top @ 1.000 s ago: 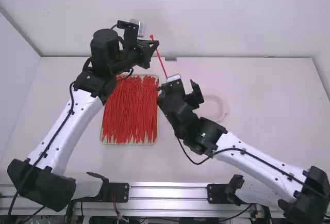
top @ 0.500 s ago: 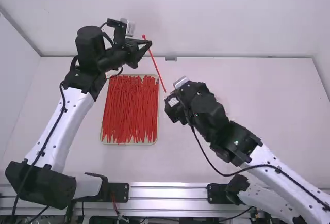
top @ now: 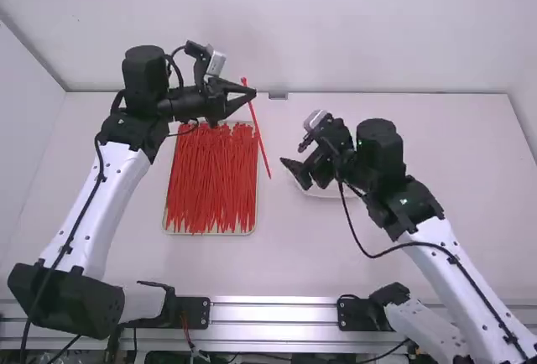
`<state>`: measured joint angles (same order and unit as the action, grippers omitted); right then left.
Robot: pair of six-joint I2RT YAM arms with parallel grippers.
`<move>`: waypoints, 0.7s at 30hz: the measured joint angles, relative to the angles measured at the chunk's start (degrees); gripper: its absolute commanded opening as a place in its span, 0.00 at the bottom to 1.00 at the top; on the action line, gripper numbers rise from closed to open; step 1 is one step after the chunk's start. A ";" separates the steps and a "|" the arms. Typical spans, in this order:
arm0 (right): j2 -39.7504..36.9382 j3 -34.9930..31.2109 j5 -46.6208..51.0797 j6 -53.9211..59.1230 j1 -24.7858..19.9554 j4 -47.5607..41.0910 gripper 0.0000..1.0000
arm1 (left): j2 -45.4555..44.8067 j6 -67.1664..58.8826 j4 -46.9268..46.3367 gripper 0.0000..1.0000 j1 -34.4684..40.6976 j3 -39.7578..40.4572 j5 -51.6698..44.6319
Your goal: Fasten the cable tie
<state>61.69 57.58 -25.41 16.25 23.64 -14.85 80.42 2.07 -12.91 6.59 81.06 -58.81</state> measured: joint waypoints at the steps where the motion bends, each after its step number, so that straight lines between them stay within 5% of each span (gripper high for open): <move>1: 0.20 0.00 -0.85 0.02 -0.42 0.22 0.98 | 0.00 -0.28 0.00 0.03 0.00 0.00 -0.33; 12: 9.46 0.00 -30.95 3.69 -12.74 4.31 0.98 | -0.02 -3.32 -0.15 0.01 0.31 0.00 -7.06; 21: 16.24 0.00 -47.06 9.73 -15.39 4.94 0.98 | -0.02 -5.07 0.04 0.02 1.68 0.00 -10.64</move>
<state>77.93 57.58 -72.47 25.98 8.25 -9.91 80.40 -3.01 -12.86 8.27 81.06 -69.45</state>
